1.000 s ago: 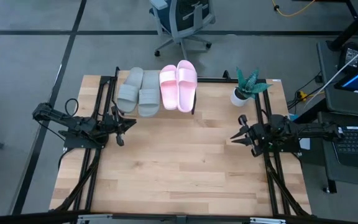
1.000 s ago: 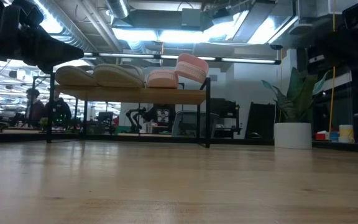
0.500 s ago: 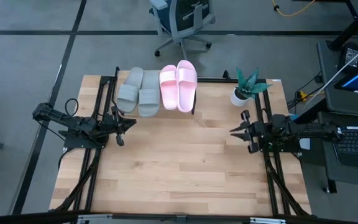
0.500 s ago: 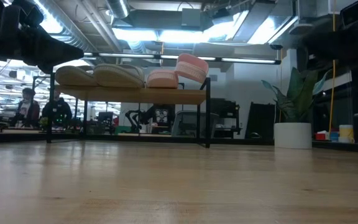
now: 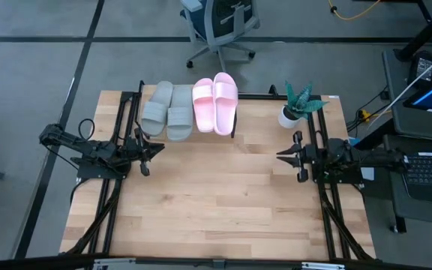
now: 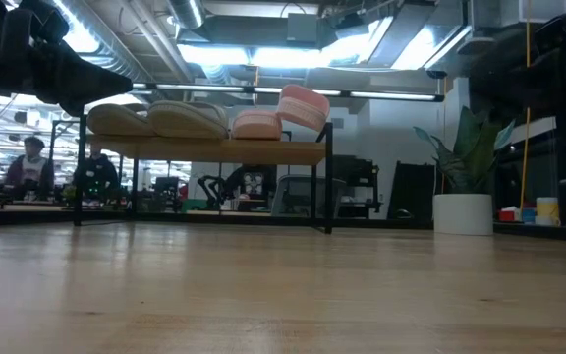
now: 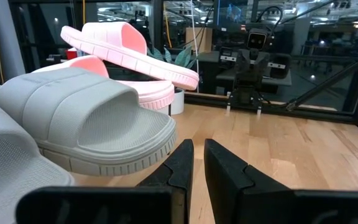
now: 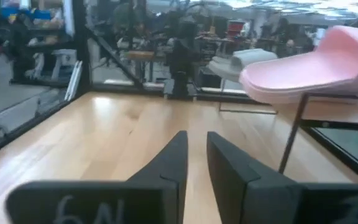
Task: Pick and place slides into the shelf
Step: Return to Home Position
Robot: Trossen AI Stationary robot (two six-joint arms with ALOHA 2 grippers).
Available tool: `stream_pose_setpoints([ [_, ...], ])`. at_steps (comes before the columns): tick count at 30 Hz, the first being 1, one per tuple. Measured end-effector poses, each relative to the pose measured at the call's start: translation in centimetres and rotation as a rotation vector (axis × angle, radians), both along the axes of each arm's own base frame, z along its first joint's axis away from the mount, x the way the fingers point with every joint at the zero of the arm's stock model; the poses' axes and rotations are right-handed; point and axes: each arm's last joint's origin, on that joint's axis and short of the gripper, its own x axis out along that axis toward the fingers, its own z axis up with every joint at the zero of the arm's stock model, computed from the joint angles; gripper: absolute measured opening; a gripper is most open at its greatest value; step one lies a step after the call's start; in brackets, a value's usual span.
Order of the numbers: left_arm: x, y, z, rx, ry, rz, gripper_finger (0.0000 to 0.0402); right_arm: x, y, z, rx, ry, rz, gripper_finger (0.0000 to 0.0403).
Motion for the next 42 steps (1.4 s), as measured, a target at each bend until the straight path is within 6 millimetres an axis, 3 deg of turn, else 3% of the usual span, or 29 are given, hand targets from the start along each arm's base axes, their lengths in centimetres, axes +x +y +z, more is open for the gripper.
stream_pose_setpoints([
  [42, 0.00, 0.00, 0.00, 0.000, 0.000, 0.000, 0.0034, 0.01, -0.51, -0.02, 0.030, 0.003, -0.052, 0.0062],
])
